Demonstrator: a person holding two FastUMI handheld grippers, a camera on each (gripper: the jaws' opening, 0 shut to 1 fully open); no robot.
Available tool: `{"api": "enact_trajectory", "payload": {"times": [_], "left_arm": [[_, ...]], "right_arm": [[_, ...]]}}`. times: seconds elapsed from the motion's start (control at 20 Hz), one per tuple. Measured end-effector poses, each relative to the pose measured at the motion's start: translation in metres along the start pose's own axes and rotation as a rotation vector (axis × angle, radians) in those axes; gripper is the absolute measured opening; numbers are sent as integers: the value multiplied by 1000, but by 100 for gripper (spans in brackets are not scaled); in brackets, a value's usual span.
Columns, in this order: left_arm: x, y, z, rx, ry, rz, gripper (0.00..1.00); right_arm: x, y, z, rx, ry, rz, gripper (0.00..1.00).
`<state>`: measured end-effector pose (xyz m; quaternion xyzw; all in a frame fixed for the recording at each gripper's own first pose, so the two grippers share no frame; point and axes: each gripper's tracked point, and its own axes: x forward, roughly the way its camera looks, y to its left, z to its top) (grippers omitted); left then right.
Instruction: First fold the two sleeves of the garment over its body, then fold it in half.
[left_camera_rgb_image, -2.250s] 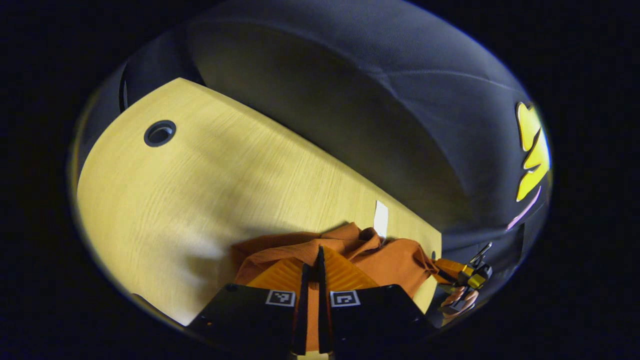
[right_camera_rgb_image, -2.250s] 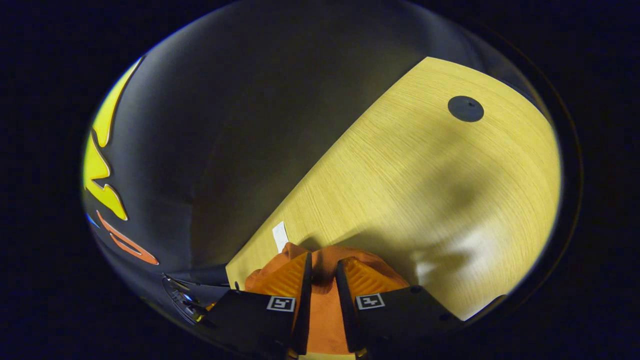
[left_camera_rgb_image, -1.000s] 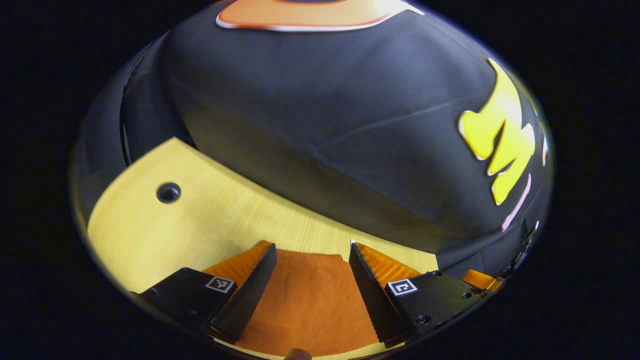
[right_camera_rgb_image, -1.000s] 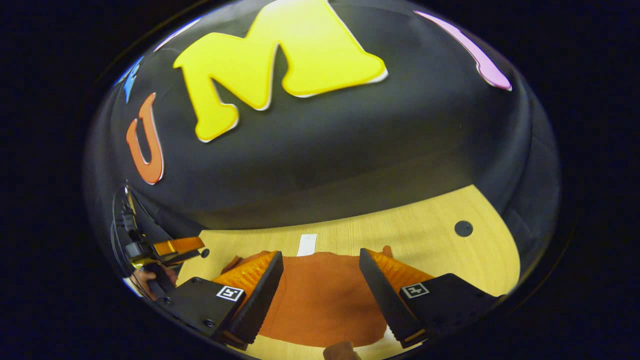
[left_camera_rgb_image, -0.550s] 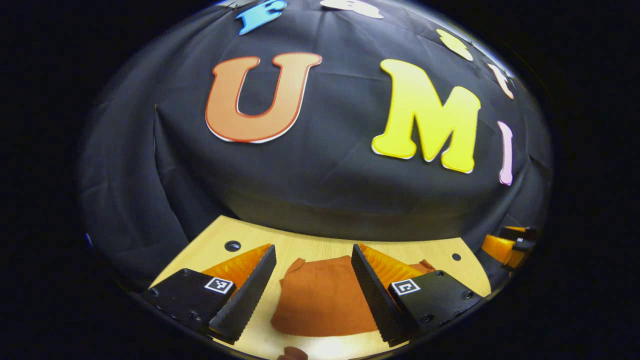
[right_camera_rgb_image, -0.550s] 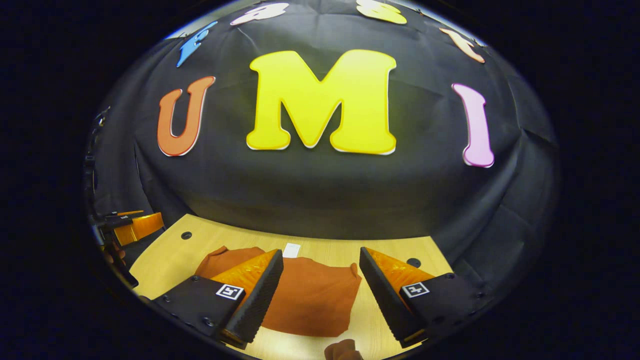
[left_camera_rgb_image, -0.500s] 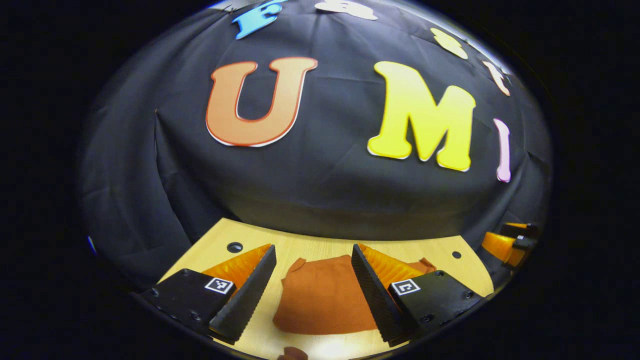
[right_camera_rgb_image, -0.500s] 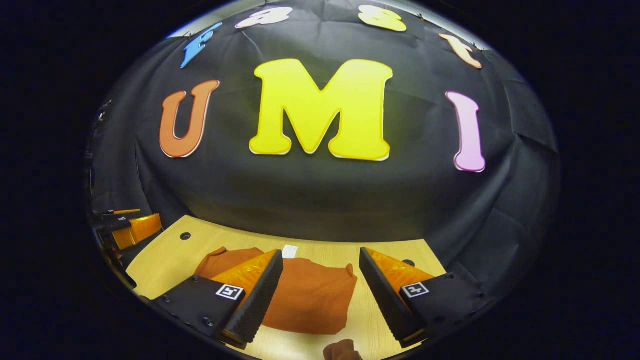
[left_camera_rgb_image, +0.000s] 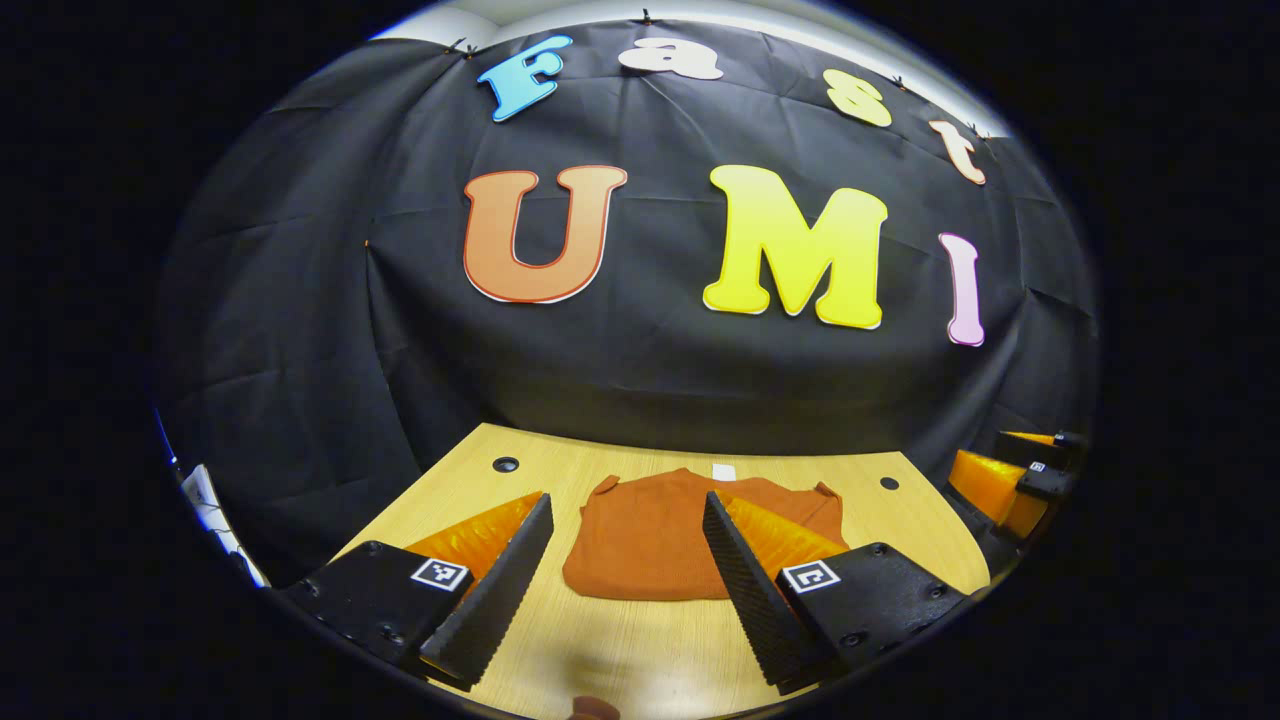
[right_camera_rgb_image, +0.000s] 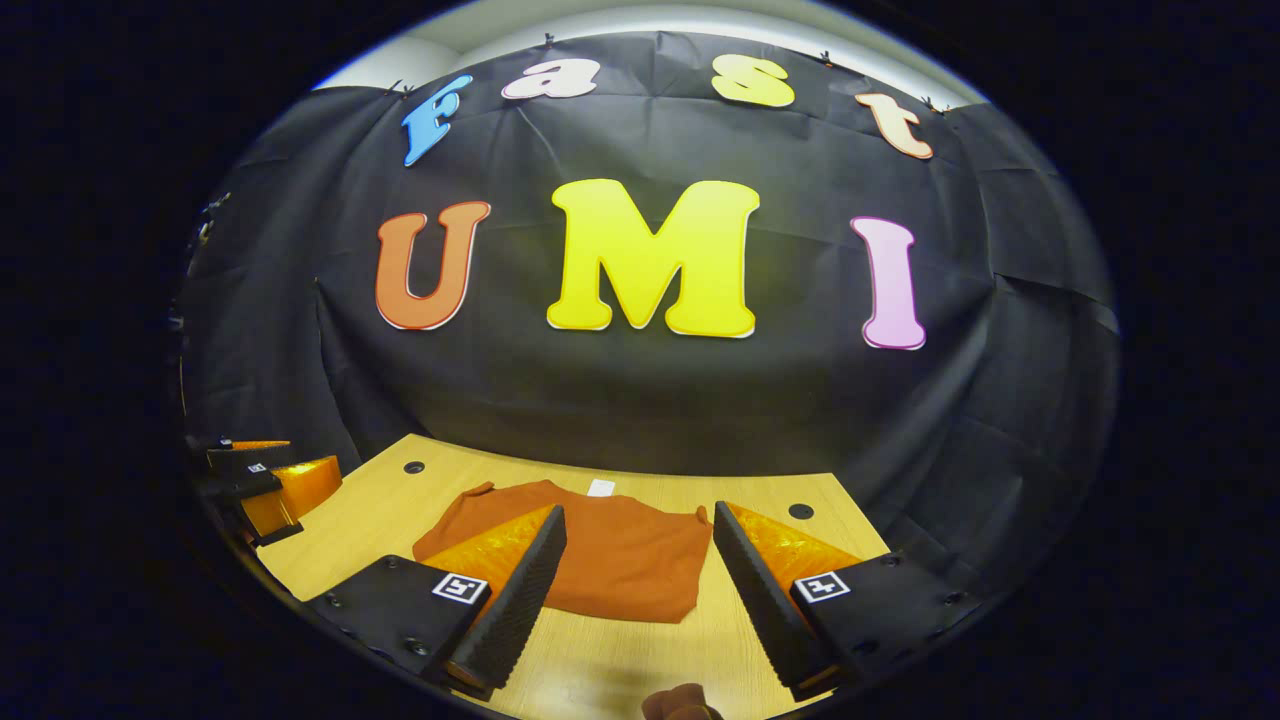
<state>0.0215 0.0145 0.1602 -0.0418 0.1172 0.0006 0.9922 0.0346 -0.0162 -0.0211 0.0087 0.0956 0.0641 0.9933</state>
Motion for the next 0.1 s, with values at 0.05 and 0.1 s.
{"api": "enact_trajectory", "payload": {"times": [0.05, 0.1], "left_arm": [[-3, -1, -1, -5, -2, -7, 98], [-6, -5, -1, -8, -4, -16, 98]], "right_arm": [[-4, -1, 1, 3, -9, -10, 95], [-5, 0, -1, -1, -10, -9, 95]]}}
